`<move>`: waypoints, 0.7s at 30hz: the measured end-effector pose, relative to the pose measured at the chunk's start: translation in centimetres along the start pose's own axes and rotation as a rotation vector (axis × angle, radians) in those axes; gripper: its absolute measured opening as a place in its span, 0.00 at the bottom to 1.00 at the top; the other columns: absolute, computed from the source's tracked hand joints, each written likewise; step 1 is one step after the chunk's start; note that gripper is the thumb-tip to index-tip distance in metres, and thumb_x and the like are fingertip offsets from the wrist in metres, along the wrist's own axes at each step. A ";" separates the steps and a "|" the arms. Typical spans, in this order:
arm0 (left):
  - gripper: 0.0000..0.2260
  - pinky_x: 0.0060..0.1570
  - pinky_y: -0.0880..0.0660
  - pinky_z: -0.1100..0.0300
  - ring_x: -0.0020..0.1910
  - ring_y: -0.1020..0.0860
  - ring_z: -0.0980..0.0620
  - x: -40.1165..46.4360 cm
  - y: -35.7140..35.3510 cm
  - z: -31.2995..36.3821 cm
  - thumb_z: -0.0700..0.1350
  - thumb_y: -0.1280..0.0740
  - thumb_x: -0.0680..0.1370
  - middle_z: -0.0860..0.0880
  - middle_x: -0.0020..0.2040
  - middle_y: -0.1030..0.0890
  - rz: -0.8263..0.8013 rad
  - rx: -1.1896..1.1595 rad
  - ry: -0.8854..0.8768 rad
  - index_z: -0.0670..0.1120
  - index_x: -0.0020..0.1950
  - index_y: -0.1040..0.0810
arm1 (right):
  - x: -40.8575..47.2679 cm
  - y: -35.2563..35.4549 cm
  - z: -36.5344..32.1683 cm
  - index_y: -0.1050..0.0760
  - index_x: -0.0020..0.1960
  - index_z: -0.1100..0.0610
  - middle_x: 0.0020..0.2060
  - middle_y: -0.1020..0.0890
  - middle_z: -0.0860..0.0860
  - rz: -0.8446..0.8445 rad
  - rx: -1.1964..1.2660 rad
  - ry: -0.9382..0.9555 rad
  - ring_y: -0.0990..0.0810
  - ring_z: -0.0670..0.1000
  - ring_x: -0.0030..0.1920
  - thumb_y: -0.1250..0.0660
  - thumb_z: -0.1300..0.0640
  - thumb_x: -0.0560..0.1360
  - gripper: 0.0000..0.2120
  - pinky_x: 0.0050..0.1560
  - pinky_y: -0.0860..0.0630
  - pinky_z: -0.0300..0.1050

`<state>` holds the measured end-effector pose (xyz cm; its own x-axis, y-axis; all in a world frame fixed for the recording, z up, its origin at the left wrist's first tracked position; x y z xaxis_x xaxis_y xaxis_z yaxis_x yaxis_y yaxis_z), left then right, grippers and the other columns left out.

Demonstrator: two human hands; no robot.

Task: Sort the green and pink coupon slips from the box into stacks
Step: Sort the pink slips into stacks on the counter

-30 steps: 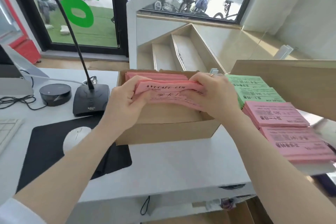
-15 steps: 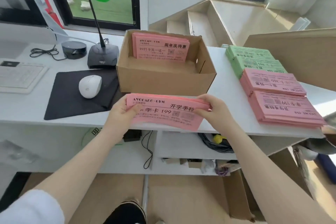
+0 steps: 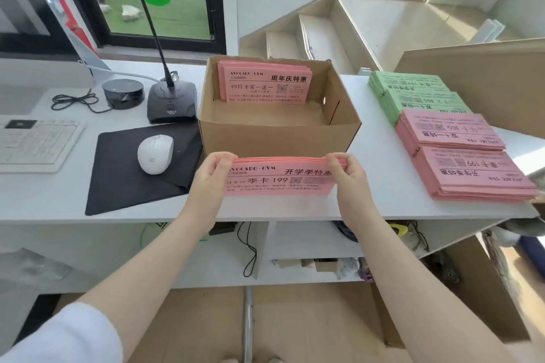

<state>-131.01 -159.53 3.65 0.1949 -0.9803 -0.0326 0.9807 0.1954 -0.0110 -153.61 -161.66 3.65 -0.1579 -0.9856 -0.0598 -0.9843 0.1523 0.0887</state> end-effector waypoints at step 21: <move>0.13 0.58 0.29 0.58 0.55 0.25 0.61 1.6 0.5 -2.7 0.37 0.42 0.80 0.58 0.53 0.22 -0.251 0.220 -0.085 0.56 0.54 0.31 | -1.7 0.3 1.6 0.27 0.53 0.49 0.48 0.20 0.45 0.030 -0.118 0.073 0.22 0.39 0.48 0.40 0.66 0.77 0.12 0.49 0.26 0.34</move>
<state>-130.26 -160.93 0.86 -0.0612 -0.9977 0.0277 0.9765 -0.0541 0.2084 -153.79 -159.77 2.17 -0.1768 -0.9841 0.0172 -0.9626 0.1765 0.2055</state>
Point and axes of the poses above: each hand's wrist, its own x-axis towards the middle knuckle, its own y-axis out of the back of the hand, z = x × y, the point moved 2 cm from there along x, towards the middle knuckle
